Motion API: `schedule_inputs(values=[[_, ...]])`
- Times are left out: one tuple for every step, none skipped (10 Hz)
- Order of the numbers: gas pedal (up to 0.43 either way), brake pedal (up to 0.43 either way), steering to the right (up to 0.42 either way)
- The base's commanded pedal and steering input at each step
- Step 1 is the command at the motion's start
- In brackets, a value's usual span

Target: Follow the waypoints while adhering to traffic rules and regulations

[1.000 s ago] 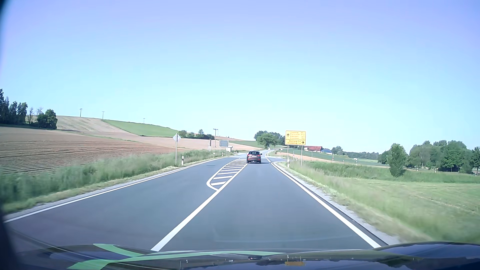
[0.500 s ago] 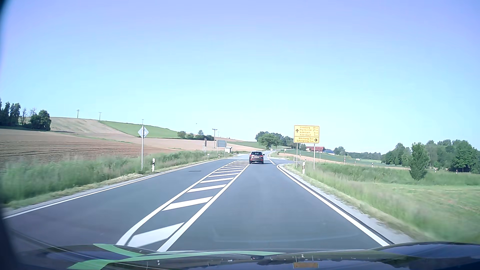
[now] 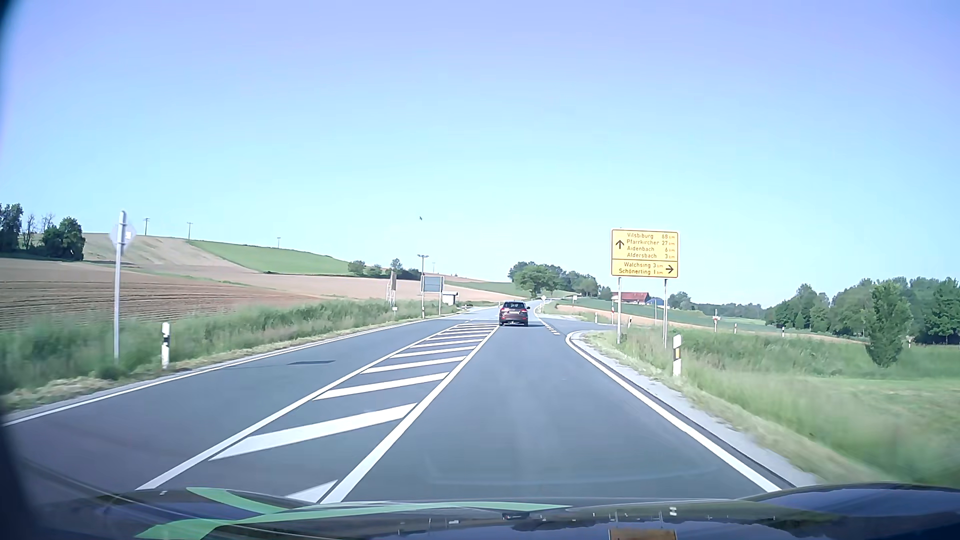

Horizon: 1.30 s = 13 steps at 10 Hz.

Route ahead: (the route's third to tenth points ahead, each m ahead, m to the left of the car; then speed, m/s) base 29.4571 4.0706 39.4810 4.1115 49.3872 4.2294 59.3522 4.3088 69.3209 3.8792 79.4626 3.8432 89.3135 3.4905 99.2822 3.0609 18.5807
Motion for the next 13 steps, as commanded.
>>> schedule_inputs(values=[[0.13,0.0,0.002],[0.13,0.0,0.002],[0.138,0.0,0.002],[0.138,0.0,0.002],[0.138,0.0,0.001],[0.138,0.0,0.001],[0.138,0.0,0.0],[0.138,0.0,0.0],[0.138,0.0,0.0],[0.138,0.0,0.0],[0.138,0.0,0.0],[0.138,0.0,0.0],[0.15,0.0,0.0]])
